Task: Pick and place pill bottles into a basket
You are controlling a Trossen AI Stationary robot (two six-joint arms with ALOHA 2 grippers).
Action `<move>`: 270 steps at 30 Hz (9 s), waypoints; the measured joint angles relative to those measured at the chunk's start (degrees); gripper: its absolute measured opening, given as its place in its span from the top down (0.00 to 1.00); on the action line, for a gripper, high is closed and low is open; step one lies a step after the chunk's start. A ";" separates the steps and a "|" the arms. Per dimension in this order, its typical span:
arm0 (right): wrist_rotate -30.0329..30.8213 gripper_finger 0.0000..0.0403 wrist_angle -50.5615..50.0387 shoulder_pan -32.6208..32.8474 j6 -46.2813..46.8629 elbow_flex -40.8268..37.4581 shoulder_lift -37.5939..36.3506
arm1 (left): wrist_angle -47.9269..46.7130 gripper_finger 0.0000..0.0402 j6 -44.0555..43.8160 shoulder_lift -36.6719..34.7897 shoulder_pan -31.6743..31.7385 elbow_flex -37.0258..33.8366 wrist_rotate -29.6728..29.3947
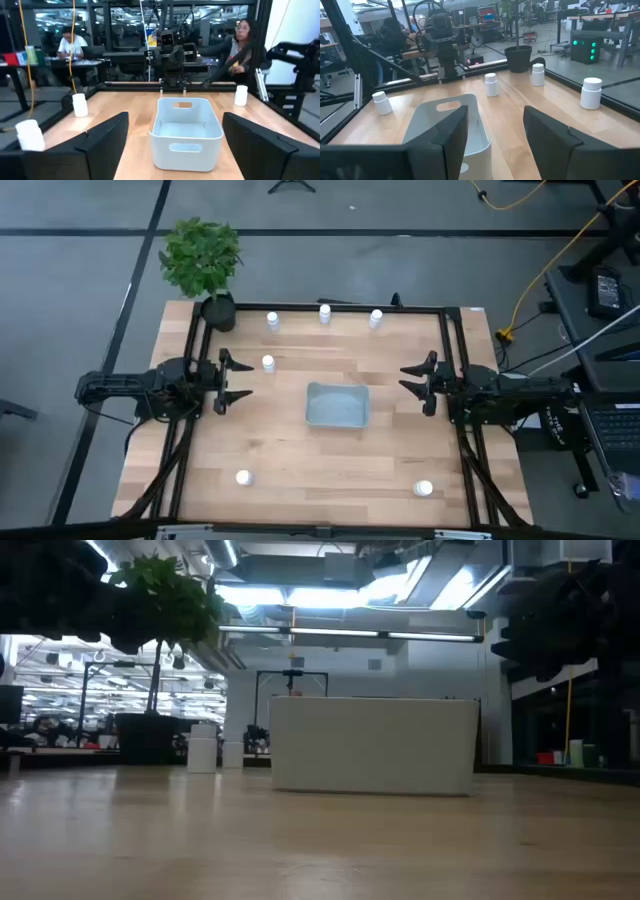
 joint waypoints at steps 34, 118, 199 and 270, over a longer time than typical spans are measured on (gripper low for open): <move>1.16 0.52 0.09 -0.42 -44.82 0.00 0.00 | 1.61 0.21 -11.94 0.10 -0.04 -0.01 -5.14; -26.05 0.36 -71.44 -53.81 -32.16 107.63 95.60 | -65.16 0.21 -24.57 64.49 3.78 69.25 -47.80; -11.78 0.60 -68.02 -47.99 -13.69 99.23 119.91 | -64.65 0.21 -21.10 64.49 5.64 69.23 -40.57; -7.93 0.60 -63.41 -0.13 2.03 85.65 109.99 | -51.69 0.21 -6.45 64.49 5.14 69.19 -32.11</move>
